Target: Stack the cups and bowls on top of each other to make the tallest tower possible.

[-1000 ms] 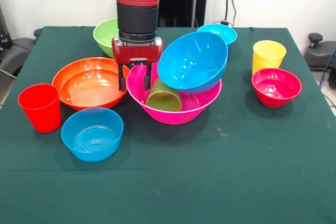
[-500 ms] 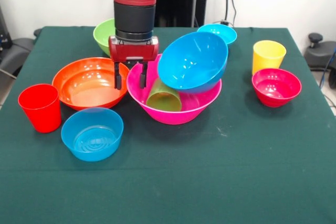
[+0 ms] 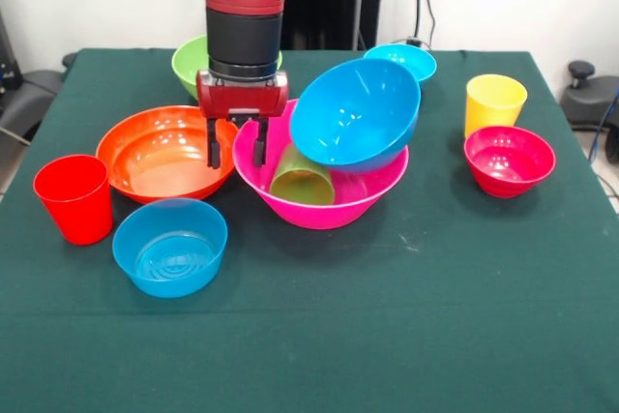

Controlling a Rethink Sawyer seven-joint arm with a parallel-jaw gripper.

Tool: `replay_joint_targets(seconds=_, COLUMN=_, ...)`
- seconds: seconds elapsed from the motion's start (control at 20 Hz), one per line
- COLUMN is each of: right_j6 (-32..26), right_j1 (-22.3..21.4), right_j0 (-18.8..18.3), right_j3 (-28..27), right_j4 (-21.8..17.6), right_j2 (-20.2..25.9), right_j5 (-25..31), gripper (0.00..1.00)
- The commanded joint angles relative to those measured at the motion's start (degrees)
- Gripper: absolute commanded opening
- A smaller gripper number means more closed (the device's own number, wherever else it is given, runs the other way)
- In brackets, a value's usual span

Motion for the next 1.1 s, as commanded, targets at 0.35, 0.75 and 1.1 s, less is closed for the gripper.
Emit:
replay_joint_targets(seconds=0.35, right_j6=-0.55, right_j1=-0.55, right_j0=-1.53, right_j3=-1.4, right_j4=-0.68, right_j2=3.58, right_j5=-1.07, gripper=1.0)
replay_joint_targets(seconds=0.75, right_j6=-7.73, right_j1=-15.12, right_j0=-7.46, right_j3=9.66, right_j4=7.19, right_j2=9.93, right_j5=10.14, gripper=1.0)
replay_joint_targets(seconds=1.1, right_j6=-8.02, right_j1=-12.33, right_j0=-8.71, right_j3=7.54, right_j4=5.23, right_j2=11.31, right_j5=9.31, gripper=1.0)
